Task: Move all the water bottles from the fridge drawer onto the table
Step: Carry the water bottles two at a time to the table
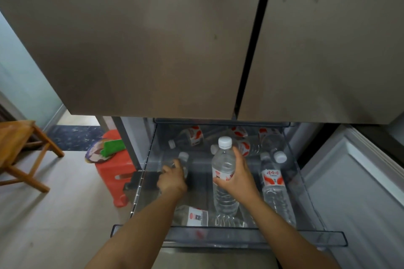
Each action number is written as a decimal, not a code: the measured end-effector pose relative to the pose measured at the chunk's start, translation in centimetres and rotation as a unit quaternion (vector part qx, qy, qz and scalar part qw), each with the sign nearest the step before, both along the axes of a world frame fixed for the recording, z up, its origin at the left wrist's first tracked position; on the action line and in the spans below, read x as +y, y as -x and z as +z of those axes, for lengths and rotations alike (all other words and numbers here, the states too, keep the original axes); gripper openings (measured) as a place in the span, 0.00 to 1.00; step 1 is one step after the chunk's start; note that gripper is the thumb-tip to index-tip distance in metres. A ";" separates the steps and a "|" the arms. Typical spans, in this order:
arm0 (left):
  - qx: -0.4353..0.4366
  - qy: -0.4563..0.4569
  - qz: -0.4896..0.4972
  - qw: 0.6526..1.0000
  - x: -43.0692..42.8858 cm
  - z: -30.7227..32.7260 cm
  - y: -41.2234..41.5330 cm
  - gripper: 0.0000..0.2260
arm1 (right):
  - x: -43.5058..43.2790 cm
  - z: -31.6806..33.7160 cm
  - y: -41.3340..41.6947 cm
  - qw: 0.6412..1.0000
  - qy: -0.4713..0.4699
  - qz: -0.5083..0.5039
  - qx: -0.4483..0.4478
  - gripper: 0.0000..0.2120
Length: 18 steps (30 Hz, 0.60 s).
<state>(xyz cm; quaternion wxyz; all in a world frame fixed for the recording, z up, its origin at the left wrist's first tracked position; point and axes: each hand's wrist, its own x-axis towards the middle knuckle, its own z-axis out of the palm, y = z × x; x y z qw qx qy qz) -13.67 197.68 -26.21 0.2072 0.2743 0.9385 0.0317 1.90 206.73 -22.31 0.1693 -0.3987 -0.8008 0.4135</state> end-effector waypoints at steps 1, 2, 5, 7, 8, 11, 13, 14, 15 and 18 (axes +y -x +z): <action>0.006 -0.007 -0.007 1.000 -0.1 0.2 0.0 0.35 | 0.0 0.1 0.0 1.000 -0.001 0.003 -0.001 0.50; 0.012 -0.016 -0.013 1.000 -0.3 0.4 0.1 0.36 | 0.0 0.2 -0.2 1.000 0.001 0.006 -0.001 0.49; 0.016 -0.061 -0.027 0.998 -1.0 1.5 0.2 0.39 | 0.1 0.4 -0.2 1.000 0.007 0.016 -0.003 0.49; 0.013 -0.117 -0.042 0.992 -1.7 2.4 -0.2 0.40 | 0.1 0.5 -0.4 1.000 0.012 0.016 -0.005 0.49; 0.014 -0.150 -0.052 0.987 -2.1 2.9 -0.5 0.41 | 0.1 0.6 -0.4 1.000 0.014 0.016 -0.005 0.49; 0.036 -0.252 -0.086 0.963 -3.7 4.4 -1.6 0.42 | 0.1 0.8 -0.4 1.000 0.018 0.016 0.001 0.49; 0.058 -0.305 -0.102 0.945 -4.9 5.5 -2.5 0.43 | 0.0 0.9 -0.5 1.000 0.016 0.018 0.005 0.49; 0.068 -0.333 -0.102 0.935 -5.5 6.1 -2.9 0.43 | -0.1 1.0 -0.4 1.000 0.011 0.023 0.007 0.48; 0.077 -0.361 -0.101 0.924 -5.9 6.7 -3.4 0.43 | -0.1 1.0 -0.4 1.000 0.006 0.025 0.006 0.48; 0.096 -0.438 -0.067 0.891 -7.0 8.4 -4.7 0.43 | -0.3 1.2 -0.5 0.999 -0.007 0.043 -0.002 0.47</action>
